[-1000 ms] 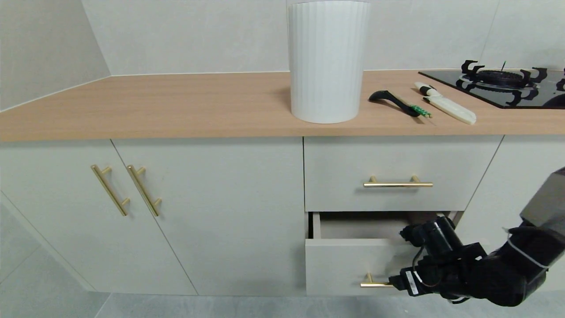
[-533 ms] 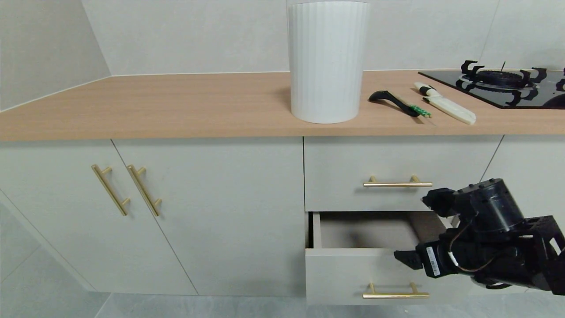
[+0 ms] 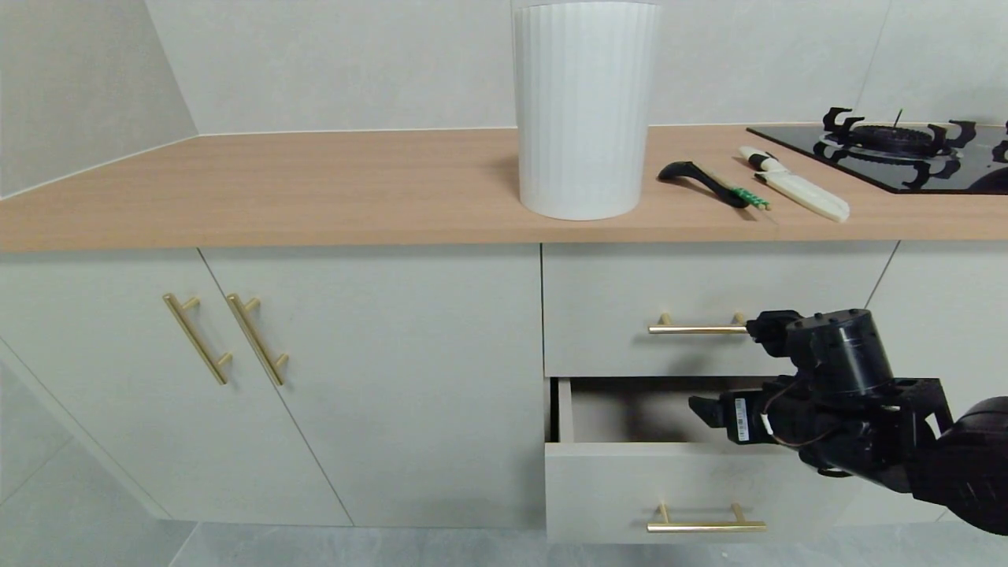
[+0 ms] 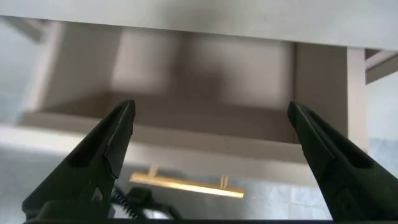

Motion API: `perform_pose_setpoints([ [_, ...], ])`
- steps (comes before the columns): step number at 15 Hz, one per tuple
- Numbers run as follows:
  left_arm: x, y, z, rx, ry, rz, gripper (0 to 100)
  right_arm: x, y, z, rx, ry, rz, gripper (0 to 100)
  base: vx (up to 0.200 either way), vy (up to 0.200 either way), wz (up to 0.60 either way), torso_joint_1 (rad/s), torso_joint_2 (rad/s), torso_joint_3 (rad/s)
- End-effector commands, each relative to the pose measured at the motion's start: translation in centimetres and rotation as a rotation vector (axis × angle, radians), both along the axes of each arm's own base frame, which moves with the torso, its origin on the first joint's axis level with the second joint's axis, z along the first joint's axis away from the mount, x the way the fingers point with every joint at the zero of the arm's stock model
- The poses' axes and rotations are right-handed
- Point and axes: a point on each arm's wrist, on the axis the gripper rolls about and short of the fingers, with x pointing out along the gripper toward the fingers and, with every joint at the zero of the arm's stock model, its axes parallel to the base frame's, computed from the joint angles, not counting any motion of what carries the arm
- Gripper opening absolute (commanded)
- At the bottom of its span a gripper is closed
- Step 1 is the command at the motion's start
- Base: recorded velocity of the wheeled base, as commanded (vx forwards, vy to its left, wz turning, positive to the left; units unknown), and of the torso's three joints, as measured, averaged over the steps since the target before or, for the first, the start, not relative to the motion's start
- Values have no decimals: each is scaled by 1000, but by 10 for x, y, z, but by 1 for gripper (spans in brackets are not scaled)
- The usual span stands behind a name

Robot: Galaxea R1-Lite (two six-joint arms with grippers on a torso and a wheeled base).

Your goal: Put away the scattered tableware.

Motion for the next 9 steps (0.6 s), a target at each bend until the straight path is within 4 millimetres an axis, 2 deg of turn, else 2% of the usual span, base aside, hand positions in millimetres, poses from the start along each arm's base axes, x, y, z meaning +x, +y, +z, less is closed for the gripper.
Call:
perform_pose_setpoints([
  [1,0,0,0,0,1,1,100,11,-2,-23,-31,59,-23,100,0,0,0,0,0,0],
  [5,0,0,0,-2,1,1,100,16,-2,-34,-46,78,-34,100,0,0,0,0,0,0],
  [9,0,0,0,0,1,1,100,12,-3,-33,-51,84,-28,100,0,0,0,0,0,0],
])
